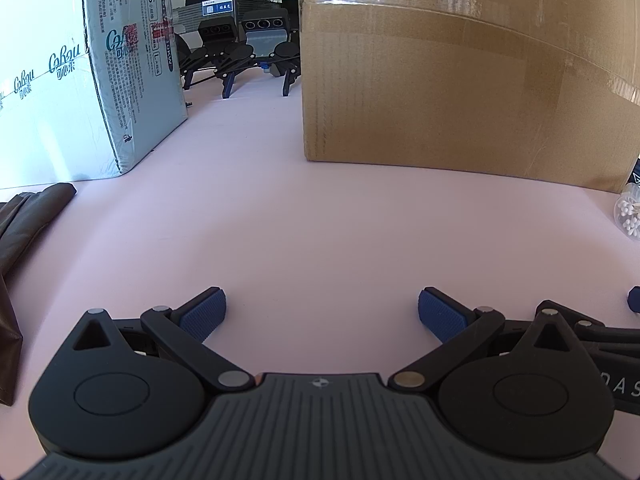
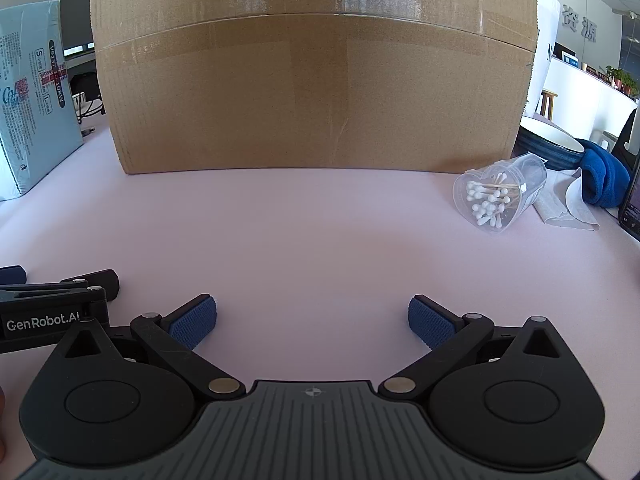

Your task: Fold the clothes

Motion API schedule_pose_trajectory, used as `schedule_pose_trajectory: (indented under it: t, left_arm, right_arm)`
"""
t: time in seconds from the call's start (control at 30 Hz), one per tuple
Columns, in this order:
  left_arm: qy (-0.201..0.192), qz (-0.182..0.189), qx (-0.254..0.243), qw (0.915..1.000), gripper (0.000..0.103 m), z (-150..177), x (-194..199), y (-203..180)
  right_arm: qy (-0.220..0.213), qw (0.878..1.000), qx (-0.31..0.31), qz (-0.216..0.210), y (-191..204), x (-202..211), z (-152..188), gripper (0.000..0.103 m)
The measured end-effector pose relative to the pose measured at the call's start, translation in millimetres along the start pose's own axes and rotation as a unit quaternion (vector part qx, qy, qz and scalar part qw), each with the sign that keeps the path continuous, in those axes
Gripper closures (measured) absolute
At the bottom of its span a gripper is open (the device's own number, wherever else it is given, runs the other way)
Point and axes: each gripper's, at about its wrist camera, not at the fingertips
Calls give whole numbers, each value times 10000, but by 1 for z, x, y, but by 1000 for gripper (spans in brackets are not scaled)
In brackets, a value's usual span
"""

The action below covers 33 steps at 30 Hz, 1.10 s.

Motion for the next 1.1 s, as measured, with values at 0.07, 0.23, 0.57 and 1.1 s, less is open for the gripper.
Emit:
schedule_pose_trajectory:
  t: [0.07, 0.23, 0.57, 1.1]
  left_arm:
    - [0, 1, -1, 10000, 0, 0, 0, 0]
    - [1, 4, -3, 10000, 0, 0, 0, 1]
    - [4, 6, -6, 10000, 0, -1, 0, 2]
    - [4, 4, -9, 10000, 0, 0, 0, 2]
  right_arm:
    - [0, 10000, 0, 0, -1, 0, -1, 0]
    - [0, 10000, 0, 2, -3, 0, -3, 0]
    - [-5, 10000, 0, 13, -1, -1, 2, 0]
    - [-8, 10000, 7, 6, 1, 0, 7, 0]
Point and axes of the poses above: each gripper's, at about its wrist camera, not at the fingertips, and x roughly against the way its jaws point, y to its left, z to its underside, and after that the axes turned 6 degrees about y, right-handed
